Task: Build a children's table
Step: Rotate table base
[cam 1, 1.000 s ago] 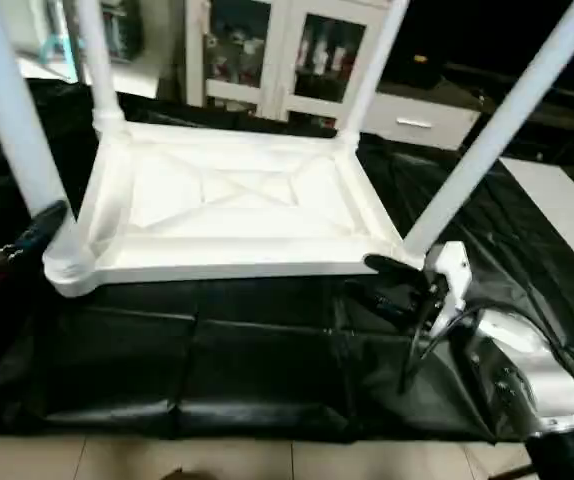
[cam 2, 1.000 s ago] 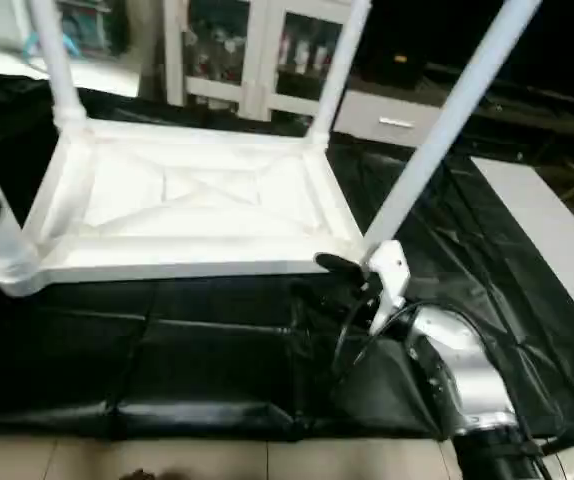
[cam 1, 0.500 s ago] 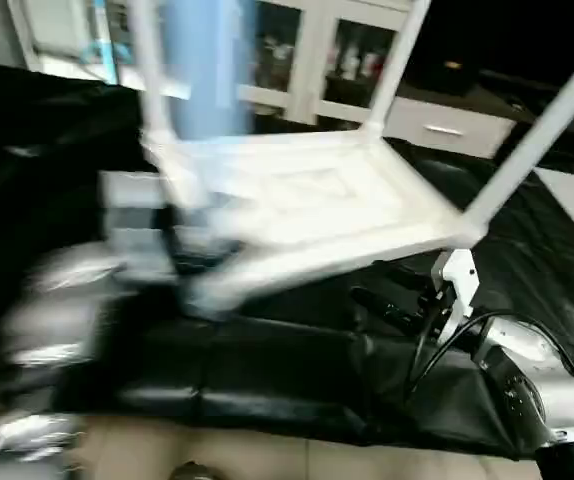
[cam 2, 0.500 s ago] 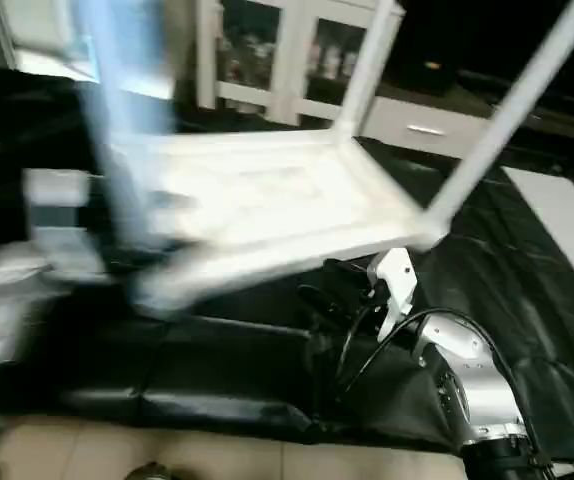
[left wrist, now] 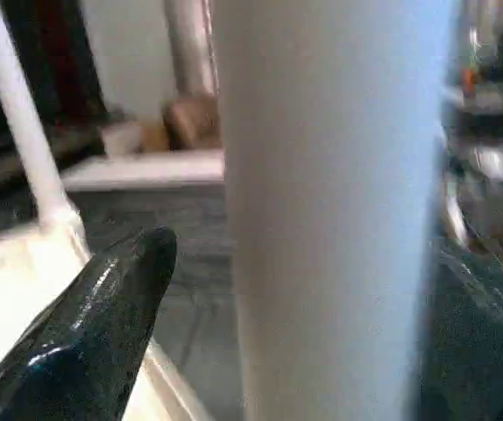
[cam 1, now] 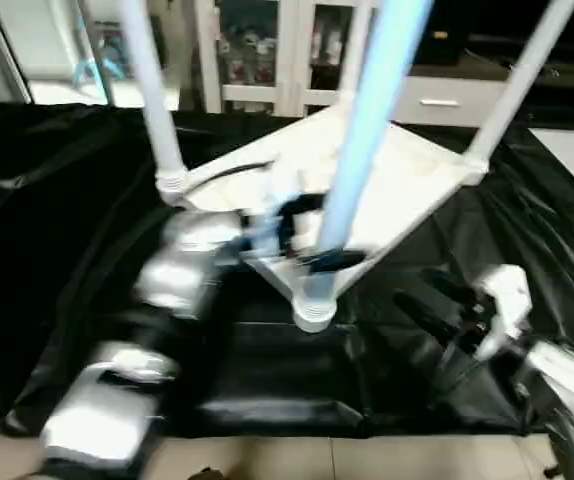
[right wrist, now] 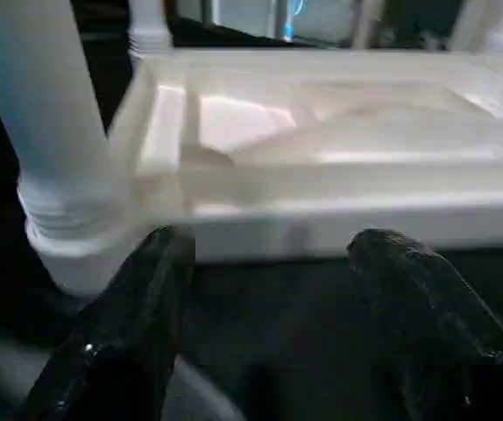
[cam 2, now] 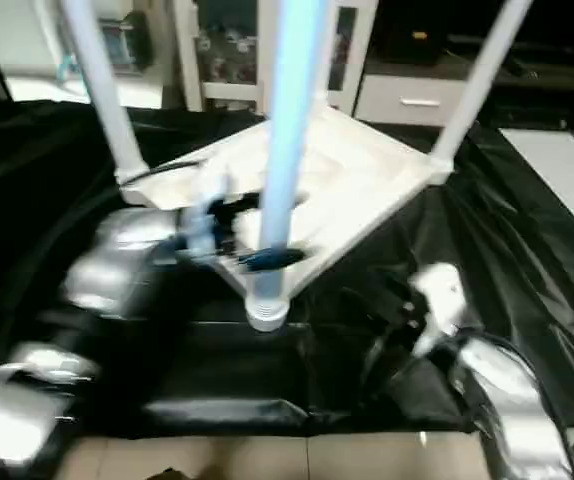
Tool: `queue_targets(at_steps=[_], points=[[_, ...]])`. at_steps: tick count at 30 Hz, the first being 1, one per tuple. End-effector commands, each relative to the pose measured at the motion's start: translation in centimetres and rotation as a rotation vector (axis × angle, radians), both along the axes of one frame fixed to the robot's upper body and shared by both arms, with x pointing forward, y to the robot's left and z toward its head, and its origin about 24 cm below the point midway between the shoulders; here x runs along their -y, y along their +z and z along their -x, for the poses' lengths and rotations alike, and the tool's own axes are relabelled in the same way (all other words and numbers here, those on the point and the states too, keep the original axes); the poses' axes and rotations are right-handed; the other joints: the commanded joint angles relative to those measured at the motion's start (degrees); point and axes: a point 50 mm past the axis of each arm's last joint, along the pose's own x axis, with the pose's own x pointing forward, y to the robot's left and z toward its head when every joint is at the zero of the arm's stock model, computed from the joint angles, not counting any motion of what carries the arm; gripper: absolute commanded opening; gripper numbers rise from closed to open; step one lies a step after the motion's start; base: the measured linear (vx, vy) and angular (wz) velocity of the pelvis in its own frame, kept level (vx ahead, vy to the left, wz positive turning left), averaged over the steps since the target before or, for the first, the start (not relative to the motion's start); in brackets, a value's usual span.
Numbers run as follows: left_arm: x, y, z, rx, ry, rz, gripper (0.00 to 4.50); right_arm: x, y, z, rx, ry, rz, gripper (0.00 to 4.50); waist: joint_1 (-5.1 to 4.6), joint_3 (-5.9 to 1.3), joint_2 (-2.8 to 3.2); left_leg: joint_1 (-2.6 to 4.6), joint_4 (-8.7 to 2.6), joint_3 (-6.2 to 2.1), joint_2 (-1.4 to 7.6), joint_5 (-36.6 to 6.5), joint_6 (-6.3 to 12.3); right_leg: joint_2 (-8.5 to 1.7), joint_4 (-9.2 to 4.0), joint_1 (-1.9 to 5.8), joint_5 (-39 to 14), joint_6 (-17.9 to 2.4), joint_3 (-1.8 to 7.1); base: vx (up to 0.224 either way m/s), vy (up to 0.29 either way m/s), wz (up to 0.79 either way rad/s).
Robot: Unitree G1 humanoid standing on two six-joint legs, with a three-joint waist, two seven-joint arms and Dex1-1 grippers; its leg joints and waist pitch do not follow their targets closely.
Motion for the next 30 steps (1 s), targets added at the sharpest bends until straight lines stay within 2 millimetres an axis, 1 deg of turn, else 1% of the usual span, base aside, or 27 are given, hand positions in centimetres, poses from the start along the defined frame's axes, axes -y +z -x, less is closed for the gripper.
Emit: queue_targets(at_steps=[1, 2, 3, 4, 5, 6, 7, 8, 9, 10, 11, 12, 13, 14, 15, 16, 17, 18, 19, 20, 22, 23, 24, 26, 27, 28, 30], points=[[-1.8, -0.4, 0.2, -0.029, -0.029, -0.014, 4.44, 0.3, 0.9, 0.0, 0.03, -0.013, 0.001, 3.16, 0.01, -3.58, 0.09, 0.49, -4.51, -2.14, 3.61, -9.12, 2.84, -5.02, -4.92, 2.4, -6.64, -13.3, 3.05, 0.0, 0.0, 0.0], [-3.1, -0.4, 0.3, -0.042, -0.024, -0.031, 4.44, 0.4, 0.8, 0.2, 0.025, -0.013, 0.003, 3.16, -0.19, -3.48, 0.2, 0.51, -4.67, -2.15, 3.73, -9.66, 2.51, -5.0, -4.95, 2.29, -6.93, -13.66, 3.01, 0.0, 0.0, 0.0], [-3.7, -0.4, 0.3, -0.043, -0.022, -0.052, 4.44, 0.4, 0.8, 0.3, 0.022, -0.009, 0.004, 3.16, -0.29, -3.49, 0.23, 0.5, -4.73, -2.17, 3.82, -9.92, 2.37, -4.98, -4.87, 2.28, -6.97, -13.75, 3.0, 0.0, 0.0, 0.0], [-5.5, -0.5, 0.4, -0.039, -0.005, -0.11, 4.44, 0.4, 0.7, 0.5, 0.015, -0.003, 0.003, 3.16, -0.47, -3.47, 0.35, 0.58, -4.84, -2.18, 3.92, -10.43, 2.13, -4.9, -4.83, 2.13, -6.97, -13.9, 2.99, 0.0, 0.0, 0.0], [-6.2, -0.5, 0.4, -0.033, 0.006, -0.135, 4.44, 0.4, 0.7, 0.6, 0.013, -0.002, 0.002, 3.16, -0.48, -3.48, 0.26, 0.64, -4.87, -2.2, 3.93, -10.61, 2.11, -4.9, -4.81, 2.1, -6.98, -13.9, 2.99, 0.0, 0.0, 0.0], [-6.6, -0.6, 0.3, -0.027, 0.018, -0.162, 4.44, 0.4, 0.7, 0.7, 0.011, -0.001, 0.001, 3.16, -0.59, -3.46, 0.46, 0.63, -4.97, -2.21, 3.94, -10.94, 1.96, -4.9, -4.73, 2.05, -7.05, -13.89, 2.99, 0.0, 0.0, 0.0], [-7.3, -0.7, 0.2, -0.016, 0.039, -0.212, 4.44, 0.4, 0.7, 0.8, 0.007, 0.002, 0.001, 3.16, -0.78, -3.46, 0.04, 0.71, -5.0, -2.11, 3.9, -10.97, 1.95, -4.81, -4.82, 1.97, -6.91, -13.83, 2.95, 0.0, 0.0, 0.0], [-7.4, -0.8, 0.0, -0.001, 0.054, -0.245, 4.44, 0.4, 0.6, 0.7, 0.005, 0.004, 0.002, 3.16, -0.81, -3.49, -0.37, 0.67, -4.98, -2.03, 3.91, -10.33, 2.04, -4.92, -4.77, 2.04, -6.32, -13.82, 2.98, 0.0, 0.0, 0.0], [-7.6, -1.2, -0.3, 0.037, 0.077, -0.32, 4.44, 0.3, 0.6, 0.7, 0.0, 0.01, 0.005, 3.16, -0.67, -3.42, -0.06, 0.61, -4.94, -2.13, 3.89, -10.0, 2.27, -4.98, -4.81, 1.96, -6.46, -13.7, 2.98, 0.0, 0.0, 0.0], [-7.3, -1.5, -0.9, 0.104, 0.094, -0.42, 4.44, 0.2, 0.5, 0.5, -0.005, 0.025, 0.01, 3.16, -0.55, -3.53, -0.45, 0.83, -4.8, -1.95, 3.92, -9.49, 2.5, -5.05, -4.84, 1.84, -6.07, -13.29, 3.05, 0.0, 0.0, 0.0], [-7.1, -1.6, -1.0, 0.122, 0.1, -0.441, 4.44, 0.1, 0.5, 0.4, -0.005, 0.029, 0.013, 3.16, -0.31, -3.51, -0.25, 0.85, -4.78, -1.98, 3.92, -9.14, 2.57, -5.08, -4.92, 1.78, -6.13, -12.79, 3.05, 0.0, 0.0, 0.0], [-6.6, -1.7, -1.4, 0.154, 0.095, -0.484, 4.44, -0.1, 0.6, 0.2, -0.003, 0.04, 0.019, 3.16, -0.17, -3.53, -0.4, 0.76, -4.86, -2.05, 4.1, -8.45, 2.32, -5.35, -4.77, 1.89, -5.09, -12.89, 3.04, 0.0, 0.0, 0.0], [-6.2, -1.7, -1.5, 0.182, 0.096, -0.511, 4.44, -0.2, 0.7, 0.0, 0.0, 0.046, 0.022, 3.16, -0.11, -3.57, -0.32, 0.88, -4.83, -1.98, 4.1, -8.43, 2.28, -5.22, -4.81, 1.76, -4.84, -12.83, 2.99, 0.0, 0.0, 0.0], [-5.9, -1.8, -1.7, 0.21, 0.094, -0.539, 4.44, -0.2, 0.8, -0.1, 0.002, 0.05, 0.024, 3.16, 0.04, -3.73, -0.48, 0.72, -4.74, -2.05, 4.16, -7.4, 2.18, -5.49, -4.4, 2.04, -2.83, -13.2, 2.99, 0.0, 0.0, 0.0], [-5.9, -1.8, -1.7, 0.213, 0.094, -0.541, 4.44, -0.2, 0.8, -0.1, 0.002, 0.051, 0.024, 3.16, 0.04, -3.73, -0.48, 0.72, -4.74, -2.05, 4.16, -7.4, 2.18, -5.49, -4.4, 2.04, -2.83, -13.2, 2.99, 0.0, 0.0, 0.0], [-5.3, -1.8, -2.0, 0.242, 0.096, -0.567, 4.44, -0.3, 1.0, -0.2, 0.006, 0.052, 0.025, 3.16, 0.19, -3.79, -0.73, 0.47, -4.6, -2.0, 4.16, -5.84, 2.79, -5.63, -4.06, 2.21, -0.22, -13.69, 2.99, 0.0, 0.0, 0.0], [-5.3, -1.8, -2.0, 0.242, 0.096, -0.567, 4.44, -0.3, 1.0, -0.2, 0.006, 0.052, 0.025, 3.16, 0.24, -3.81, -0.72, 0.48, -4.53, -1.96, 4.12, -5.45, 3.05, -5.65, -3.98, 2.21, 0.4, -13.83, 2.97, 0.0, 0.0, 0.0], [-4.8, -1.7, -2.4, 0.291, 0.12, -0.587, 4.44, -0.3, 1.1, -0.4, 0.011, 0.048, 0.023, 3.16, 0.34, -3.89, -0.9, 0.32, -4.4, -1.96, 4.08, -4.68, 3.53, -5.76, -3.84, 2.38, 1.52, -14.12, 2.96, 0.0, 0.0, 0.0], [-4.2, -1.7, -2.6, 0.317, 0.13, -0.596, 4.44, -0.3, 1.3, -0.4, 0.014, 0.047, 0.02, 3.16, 0.35, -3.96, -1.0, 0.37, -4.23, -1.91, 3.93, -4.45, 4.1, -5.58, -3.9, 2.35, 1.89, -13.97, 2.91, 0.0, 0.0, 0.0], [-3.9, -1.7, -2.9, 0.341, 0.143, -0.609, 4.44, -0.3, 1.3, -0.4, 0.015, 0.049, 0.019, 3.16, 0.51, -3.92, -0.78, 0.39, -4.22, -1.95, 4.02, -4.28, 4.32, -5.76, -3.93, 2.35, 1.64, -14.09, 2.9, 0.0, 0.0, 0.0], [-2.9, -1.7, -3.5, 0.411, 0.176, -0.66, 4.44, -0.6, 1.3, -0.1, 0.007, 0.072, 0.012, 3.16, 0.58, -3.92, -0.69, 0.41, -4.15, -1.97, 4.0, -4.95, 4.39, -5.56, -4.14, 2.28, 0.92, -13.71, 2.85, 0.0, 0.0, 0.0], [-2.8, -1.9, -3.6, 0.419, 0.163, -0.684, 4.44, -0.7, 1.2, 0.2, 0.001, 0.083, 0.013, 3.16, 0.72, -3.92, -0.79, 0.43, -4.19, -2.11, 4.1, -5.18, 4.31, -5.67, -4.1, 2.41, 0.82, -13.56, 2.85, 0.0, 0.0, 0.0], [-2.7, -1.9, -3.5, 0.42, 0.156, -0.691, 4.44, -0.7, 1.1, 0.3, -0.001, 0.087, 0.014, 3.16, 0.73, -3.88, -0.92, 0.32, -4.21, -2.11, 4.07, -5.07, 4.43, -5.65, -4.15, 2.46, 0.87, -13.41, 2.87, 0.0, 0.0, 0.0], [-2.9, -2.7, -3.3, 0.422, 0.103, -0.77, 4.44, -1.2, 1.2, 1.0, -0.021, 0.14, -0.01, 3.16, 0.81, -3.91, -0.56, 0.12, -4.16, -2.23, 4.05, -4.48, 4.81, -5.7, -3.94, 2.63, 2.09, -13.47, 2.9, 0.0, 0.0, 0.0], [-2.9, -2.8, -3.3, 0.425, 0.09, -0.79, 4.44, -1.3, 1.3, 1.2, -0.024, 0.157, -0.017, 3.16, 0.81, -3.91, -0.56, 0.12, -4.16, -2.23, 4.05, -4.48, 4.81, -5.7, -3.94, 2.63, 2.09, -13.47, 2.9, 0.0, 0.0, 0.0], [-3.1, -3.3, -3.2, 0.439, 0.077, -0.848, 4.44, -1.8, 1.8, 1.7, -0.02, 0.21, -0.041, 3.16, 0.83, -3.92, -0.57, 0.16, -4.15, -2.31, 4.07, -4.89, 5.41, -5.65, -4.0, 2.69, 2.73, -13.44, 2.88, 0.0, 0.0, 0.0], [-3.1, -3.6, -3.4, 0.464, 0.086, -0.899, 4.44, -2.3, 2.5, 1.7, 0.007, 0.239, -0.063, 3.16, 0.73, -3.88, -0.55, 0.3, -4.26, -2.37, 4.29, -6.08, 5.33, -5.67, -4.15, 2.5, 1.95, -13.44, 2.82, 0.0, 0.0, 0.0]])
